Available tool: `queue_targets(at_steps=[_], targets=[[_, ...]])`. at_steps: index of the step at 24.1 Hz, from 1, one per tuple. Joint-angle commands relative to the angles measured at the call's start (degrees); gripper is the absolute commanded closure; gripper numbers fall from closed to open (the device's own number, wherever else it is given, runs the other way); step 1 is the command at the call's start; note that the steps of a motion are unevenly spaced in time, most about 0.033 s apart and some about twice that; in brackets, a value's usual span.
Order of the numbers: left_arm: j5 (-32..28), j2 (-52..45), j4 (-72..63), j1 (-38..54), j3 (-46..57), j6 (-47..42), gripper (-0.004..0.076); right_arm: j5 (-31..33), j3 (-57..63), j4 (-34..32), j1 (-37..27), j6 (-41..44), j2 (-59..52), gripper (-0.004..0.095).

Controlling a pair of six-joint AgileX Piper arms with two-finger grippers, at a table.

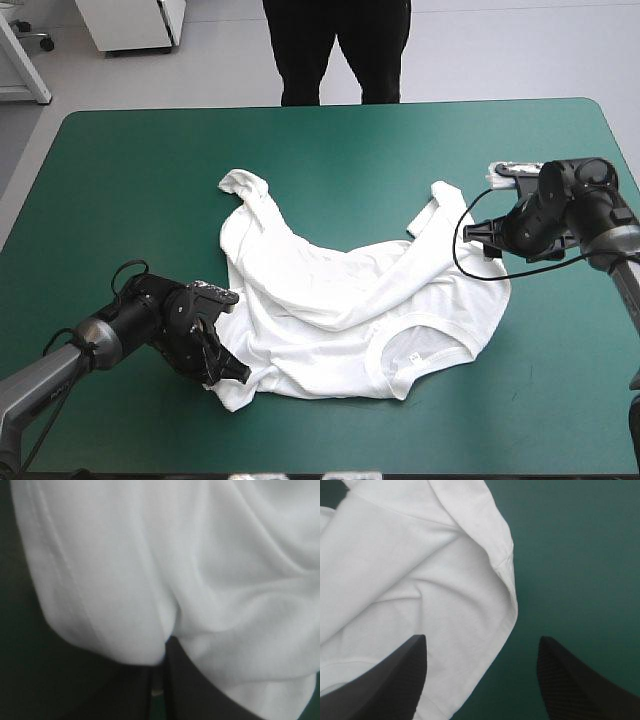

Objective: Fold the cloth

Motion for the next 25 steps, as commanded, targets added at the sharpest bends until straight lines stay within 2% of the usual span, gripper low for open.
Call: queue_targets(at_steps=[1, 5, 9, 20, 22, 23, 24, 25], targets=[[-6.53, 2.70, -8.40, -1.74, 2.26, 0.00, 0.0733, -6.10, 4.41, -0.12, -0.42, 0.94, -1.74, 0.0304], [-6.40, 2.70, -8.40, -1.74, 2.26, 0.00, 0.0733, -9.57, 8.72, -0.75, -0.42, 1.30, -0.19, 0.0311], [-6.26, 2.70, -8.40, -1.74, 2.26, 0.00, 0.0733, -12.53, 9.59, -0.01, -0.95, 2.75, 2.60, 0.0382], [-5.74, 2.70, -8.90, -1.74, 2.26, 0.00, 0.0733, -14.65, 9.59, 0.11, -2.64, 1.81, 12.13, 0.0442], [-5.74, 2.70, -8.90, -1.74, 2.15, 0.00, 0.0733, -13.67, 9.59, 2.98, -2.64, -0.37, 13.22, 0.0614], [-5.74, 2.70, -8.90, -1.74, 1.23, 0.00, 0.0733, -13.43, 9.59, 4.87, -2.64, -2.16, 13.36, 0.0798], [-5.63, 2.70, -8.90, -1.74, 0.07, 0.00, 0.0733, -13.30, 9.59, 5.40, -2.64, -2.66, 13.36, 0.0925], [-5.74, 2.60, -8.56, -1.74, -1.05, 0.00, 0.0733, -13.07, 9.59, 5.53, -2.64, -2.66, 13.21, 0.0916]])
